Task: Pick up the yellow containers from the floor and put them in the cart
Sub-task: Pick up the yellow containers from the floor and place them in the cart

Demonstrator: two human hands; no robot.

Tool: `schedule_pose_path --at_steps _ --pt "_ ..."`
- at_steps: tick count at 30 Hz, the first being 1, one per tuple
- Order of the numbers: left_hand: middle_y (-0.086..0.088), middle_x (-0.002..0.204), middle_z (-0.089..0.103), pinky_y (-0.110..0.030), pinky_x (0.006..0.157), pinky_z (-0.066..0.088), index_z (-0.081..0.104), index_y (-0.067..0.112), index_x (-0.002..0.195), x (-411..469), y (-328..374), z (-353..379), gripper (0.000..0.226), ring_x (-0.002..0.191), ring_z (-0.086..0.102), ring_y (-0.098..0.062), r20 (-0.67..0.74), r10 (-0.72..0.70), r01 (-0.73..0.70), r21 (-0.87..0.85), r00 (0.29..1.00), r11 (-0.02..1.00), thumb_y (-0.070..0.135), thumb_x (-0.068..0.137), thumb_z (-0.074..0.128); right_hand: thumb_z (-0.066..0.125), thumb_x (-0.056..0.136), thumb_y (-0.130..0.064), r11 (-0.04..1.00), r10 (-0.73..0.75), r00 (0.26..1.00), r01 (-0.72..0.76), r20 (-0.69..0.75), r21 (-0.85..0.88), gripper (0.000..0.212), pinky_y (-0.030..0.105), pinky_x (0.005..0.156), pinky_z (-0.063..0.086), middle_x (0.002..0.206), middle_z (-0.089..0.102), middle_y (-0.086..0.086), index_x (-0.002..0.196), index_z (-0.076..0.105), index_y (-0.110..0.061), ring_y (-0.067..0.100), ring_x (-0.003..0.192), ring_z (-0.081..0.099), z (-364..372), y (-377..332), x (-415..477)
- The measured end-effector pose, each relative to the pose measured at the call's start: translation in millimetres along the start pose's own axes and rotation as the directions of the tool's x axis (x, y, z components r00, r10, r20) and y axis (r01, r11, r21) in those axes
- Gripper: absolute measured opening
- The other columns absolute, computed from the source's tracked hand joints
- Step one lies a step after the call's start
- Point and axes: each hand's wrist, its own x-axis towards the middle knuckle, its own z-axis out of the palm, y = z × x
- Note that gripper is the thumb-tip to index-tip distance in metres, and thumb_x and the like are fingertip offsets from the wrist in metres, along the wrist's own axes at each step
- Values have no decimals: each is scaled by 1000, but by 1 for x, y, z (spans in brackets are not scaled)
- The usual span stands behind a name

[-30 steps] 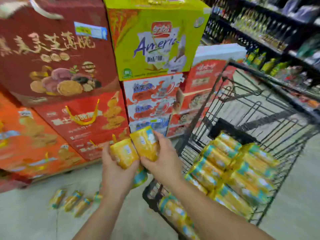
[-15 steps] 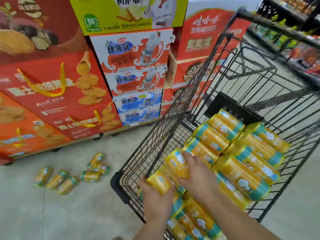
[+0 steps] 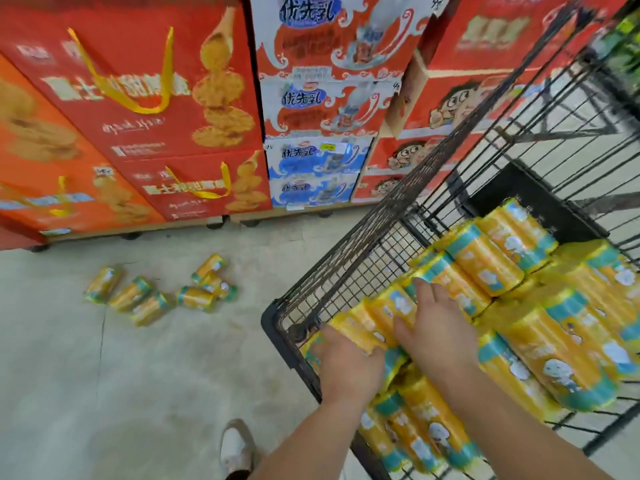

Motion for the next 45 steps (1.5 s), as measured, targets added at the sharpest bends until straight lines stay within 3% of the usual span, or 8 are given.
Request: schedule_pose_path --at_steps 6,11,17,23,28,38,42,45 --pt "0 138 39 -35 99 43 32 21 141 -62 76 -89 64 126 47 -20 -145 404 -404 33 903 914 35 85 61 64 87 -32 944 -135 887 250 -442 214 38 36 69 49 115 59 -2 122 58 -21 22 105 60 -101 -79 -13" --pt "8 119 52 -40 84 50 45 30 123 -56 83 -222 48 105 56 -16 -407 525 -558 44 747 828 39 80 63 67 84 -23 825 -247 802 469 -545 316 33 35 77 47 109 59 -2 116 59 -18 19 101 58 -149 -204 -3" --pt "6 128 45 -36 84 46 40 28 133 66 -15 -358 56 119 49 -19 -356 452 -346 322 818 881 43 83 62 65 84 -28 831 -343 890 437 -301 345 41 38 83 50 115 58 0 123 54 -19 21 104 58 -60 -340 36" --pt "5 136 39 -38 87 49 40 28 135 243 -144 -430 62 126 43 -19 -151 453 -274 617 878 738 45 79 63 67 85 -32 926 -204 977 172 63 337 48 38 89 46 123 55 5 129 51 -22 26 114 56 142 -416 94" --pt "0 148 30 -41 100 44 33 25 141 379 -240 -395 73 135 33 -23 34 379 -285 723 925 629 48 79 64 66 84 -33 970 -110 955 43 275 238 61 39 94 43 132 49 1 139 40 -28 26 121 51 308 -415 140" --pt "-1 159 14 -50 118 13 18 20 151 610 -372 -262 98 148 8 -26 202 322 -350 780 925 518 43 74 75 77 75 -20 931 -232 902 97 363 352 102 43 101 45 152 35 -2 154 15 -33 25 133 42 569 -375 251" --pt "-4 153 26 -54 118 9 23 19 145 640 -392 -237 85 148 12 -28 220 393 -356 880 893 316 23 77 73 79 75 -21 906 -285 883 122 373 405 99 36 101 42 146 44 5 154 20 -26 27 129 46 609 -374 273" --pt "-4 136 44 -57 109 25 33 20 133 650 -395 -232 62 136 33 -30 221 496 -343 924 840 169 11 79 61 77 79 -28 928 -259 902 133 346 348 85 42 94 47 135 47 6 150 29 -29 31 118 51 614 -379 277"
